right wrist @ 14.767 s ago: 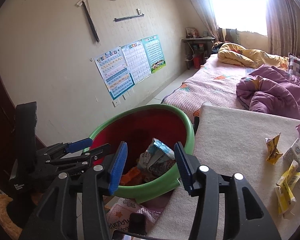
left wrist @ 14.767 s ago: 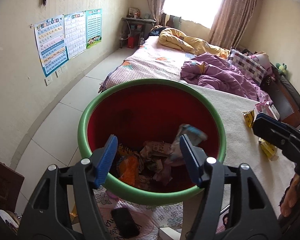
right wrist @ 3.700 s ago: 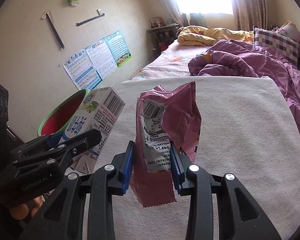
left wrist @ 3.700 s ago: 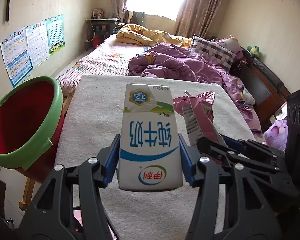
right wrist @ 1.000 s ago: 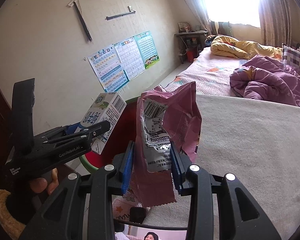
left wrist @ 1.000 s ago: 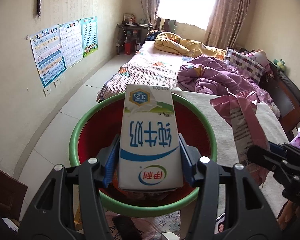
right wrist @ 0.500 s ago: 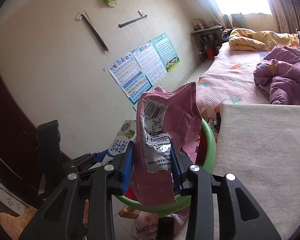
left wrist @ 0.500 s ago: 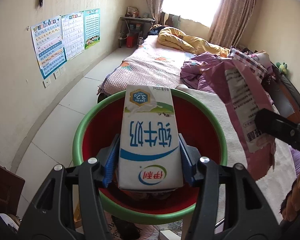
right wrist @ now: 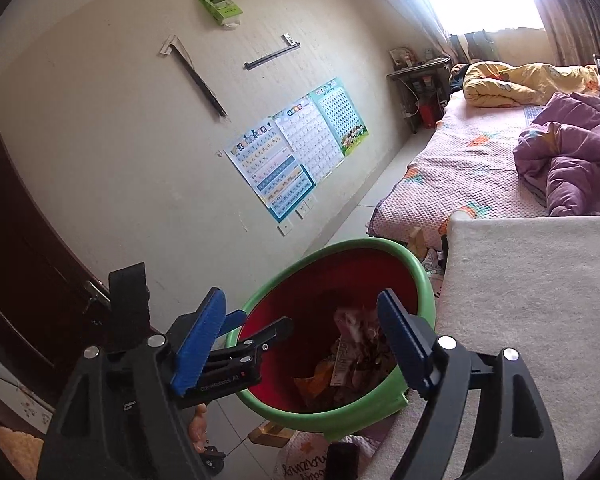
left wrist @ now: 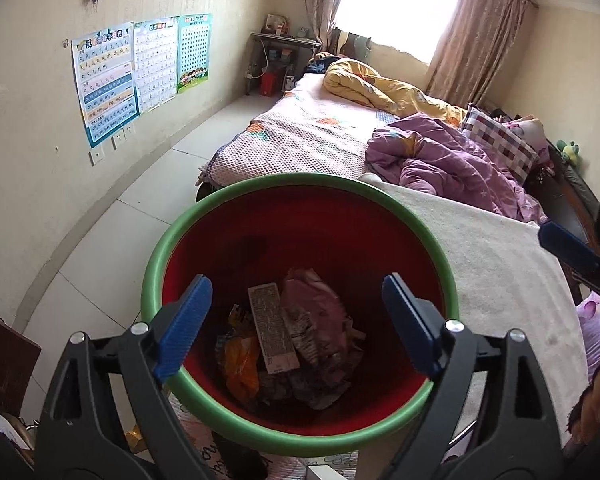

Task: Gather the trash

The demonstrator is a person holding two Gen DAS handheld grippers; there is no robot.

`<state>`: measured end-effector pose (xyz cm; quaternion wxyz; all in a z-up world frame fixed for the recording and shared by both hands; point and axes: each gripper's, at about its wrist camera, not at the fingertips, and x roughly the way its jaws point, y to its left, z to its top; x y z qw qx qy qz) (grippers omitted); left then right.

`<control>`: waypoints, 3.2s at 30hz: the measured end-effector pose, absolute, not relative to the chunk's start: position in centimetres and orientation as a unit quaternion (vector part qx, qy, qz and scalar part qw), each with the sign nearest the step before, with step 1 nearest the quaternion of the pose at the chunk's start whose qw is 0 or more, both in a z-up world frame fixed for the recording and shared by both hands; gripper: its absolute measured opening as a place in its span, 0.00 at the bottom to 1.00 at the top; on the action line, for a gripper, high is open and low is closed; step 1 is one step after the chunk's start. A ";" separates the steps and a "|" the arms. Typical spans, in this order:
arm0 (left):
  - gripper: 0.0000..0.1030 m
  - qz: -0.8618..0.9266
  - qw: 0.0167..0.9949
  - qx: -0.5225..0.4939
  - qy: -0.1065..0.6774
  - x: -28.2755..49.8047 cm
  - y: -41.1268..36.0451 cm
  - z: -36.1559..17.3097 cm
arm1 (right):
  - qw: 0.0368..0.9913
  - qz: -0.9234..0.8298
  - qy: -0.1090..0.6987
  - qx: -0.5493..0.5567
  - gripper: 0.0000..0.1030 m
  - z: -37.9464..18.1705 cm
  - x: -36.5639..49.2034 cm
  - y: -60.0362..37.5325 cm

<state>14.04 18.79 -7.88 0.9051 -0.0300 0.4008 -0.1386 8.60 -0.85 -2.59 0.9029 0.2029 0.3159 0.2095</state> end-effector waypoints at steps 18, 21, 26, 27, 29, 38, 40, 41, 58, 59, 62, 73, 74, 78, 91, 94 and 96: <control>0.95 -0.087 0.971 0.008 0.220 8.4 14.3 0.2 | 0.985 -0.010 0.171 0.028 0.94 -0.6 -0.1 -4.0; 0.95 -0.089 0.969 0.002 0.229 8.3 13.7 0.1 | 0.983 -0.022 0.175 0.045 0.94 -0.9 -0.4 -4.9; 0.95 -0.093 0.960 -0.013 0.264 8.4 13.3 -0.7 | 0.980 -0.032 0.185 0.060 0.94 -1.7 -0.7 -6.0; 0.95 -0.099 0.957 -0.019 0.272 8.5 13.2 -0.9 | 0.979 -0.033 0.188 0.065 0.94 -1.7 -0.7 -6.2; 0.95 -0.106 0.954 -0.025 0.280 8.3 13.0 -1.0 | 0.978 -0.034 0.194 0.072 0.94 -2.0 -0.7 -6.4; 0.95 -0.116 0.952 -0.022 0.283 7.9 12.7 -0.8 | 0.977 -0.029 0.200 0.072 0.94 -2.2 -1.2 -5.9; 0.95 -0.119 0.951 -0.019 0.283 7.8 12.5 -0.7 | 0.976 -0.028 0.202 0.072 0.94 -2.1 -1.1 -5.8; 0.95 -0.120 0.951 -0.018 0.284 7.8 12.5 -0.7 | 0.976 -0.028 0.203 0.073 0.94 -2.2 -1.2 -5.8; 0.95 -0.101 0.957 0.011 0.272 6.2 8.6 -0.2 | 0.972 -0.027 0.217 0.083 0.94 -2.8 -2.9 -9.8; 0.95 -0.097 0.958 0.013 0.269 6.0 8.2 -0.2 | 0.972 -0.025 0.218 0.082 0.94 -2.8 -3.0 -10.3; 0.95 -0.088 0.959 0.014 0.269 5.5 7.1 0.0 | 0.972 -0.017 0.221 0.080 0.94 -2.9 -3.1 -11.6; 0.95 -0.061 0.955 0.009 0.291 3.4 1.2 -1.2 | 0.969 0.018 0.235 0.075 0.94 -3.6 -3.9 -16.6; 0.95 -0.060 0.955 0.009 0.292 3.2 0.7 -1.3 | 0.969 0.019 0.236 0.075 0.94 -3.6 -4.1 -17.1; 0.95 -0.058 0.955 0.012 0.291 2.5 -1.0 -1.2 | 0.967 0.026 0.240 0.077 0.94 -4.0 -4.6 -18.8; 0.95 -0.059 0.953 0.021 0.297 1.7 -4.4 -1.5 | 0.953 0.004 0.295 0.066 0.94 -7.9 -4.0 -23.2; 0.95 -0.046 0.950 0.010 0.308 1.6 -3.3 -2.2 | 0.937 -0.040 0.341 0.062 0.93 -11.1 -3.0 -26.3; 0.95 -0.034 0.947 -0.002 0.319 1.5 -2.1 -3.0 | 0.921 -0.075 0.375 0.070 0.93 -13.3 -2.7 -29.0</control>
